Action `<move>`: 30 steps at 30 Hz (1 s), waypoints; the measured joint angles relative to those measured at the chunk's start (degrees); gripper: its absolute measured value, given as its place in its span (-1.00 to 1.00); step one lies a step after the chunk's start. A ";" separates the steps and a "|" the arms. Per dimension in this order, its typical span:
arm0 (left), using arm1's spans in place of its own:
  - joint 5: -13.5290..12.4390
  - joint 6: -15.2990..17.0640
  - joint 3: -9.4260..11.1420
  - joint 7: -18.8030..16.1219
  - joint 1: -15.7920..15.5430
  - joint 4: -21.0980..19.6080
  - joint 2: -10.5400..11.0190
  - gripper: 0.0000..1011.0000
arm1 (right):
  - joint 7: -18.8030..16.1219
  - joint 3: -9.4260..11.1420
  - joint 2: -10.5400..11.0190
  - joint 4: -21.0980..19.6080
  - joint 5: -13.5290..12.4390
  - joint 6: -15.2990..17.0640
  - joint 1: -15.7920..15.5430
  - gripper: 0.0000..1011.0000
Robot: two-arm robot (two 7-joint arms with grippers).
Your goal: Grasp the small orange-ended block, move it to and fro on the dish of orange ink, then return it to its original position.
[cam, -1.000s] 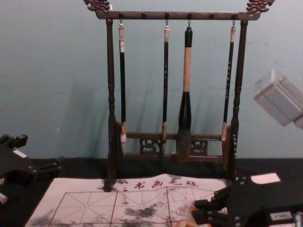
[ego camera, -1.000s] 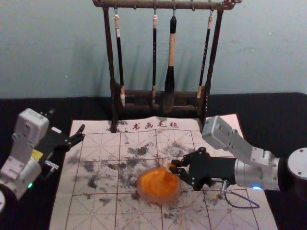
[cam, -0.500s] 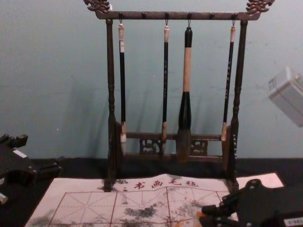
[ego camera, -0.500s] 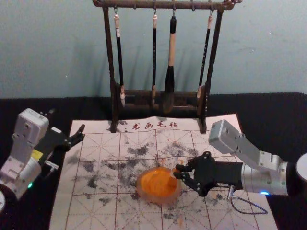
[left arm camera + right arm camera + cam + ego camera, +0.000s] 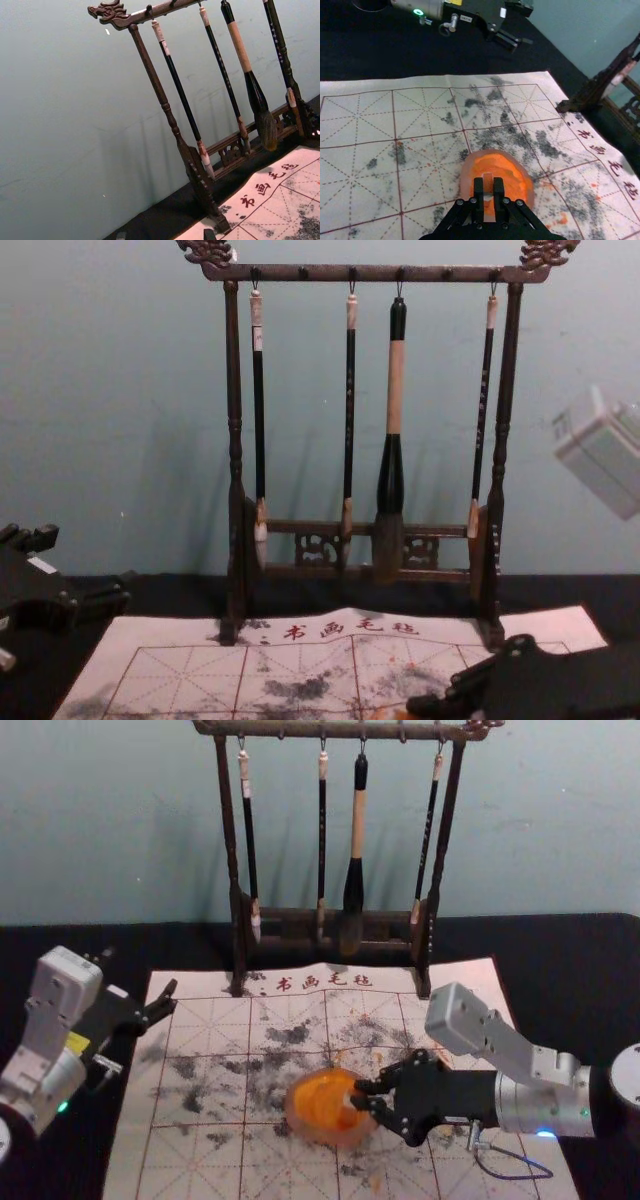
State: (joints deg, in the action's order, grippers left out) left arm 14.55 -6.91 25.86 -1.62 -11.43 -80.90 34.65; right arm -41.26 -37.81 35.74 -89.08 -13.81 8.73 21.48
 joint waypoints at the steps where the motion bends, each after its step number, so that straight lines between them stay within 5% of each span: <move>1: 0.00 0.00 0.00 0.00 0.00 0.00 0.00 0.98 | -0.13 -0.22 -0.06 0.00 0.03 -0.01 0.13 -0.84; 30: 0.00 0.00 0.00 0.00 0.00 0.00 0.00 0.98 | -0.39 -2.66 -3.31 3.73 1.25 0.37 3.92 -0.84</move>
State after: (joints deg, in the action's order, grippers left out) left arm 14.55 -6.91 25.86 -1.62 -11.43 -80.90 34.64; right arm -41.65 -40.46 32.43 -85.35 -12.56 9.10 25.40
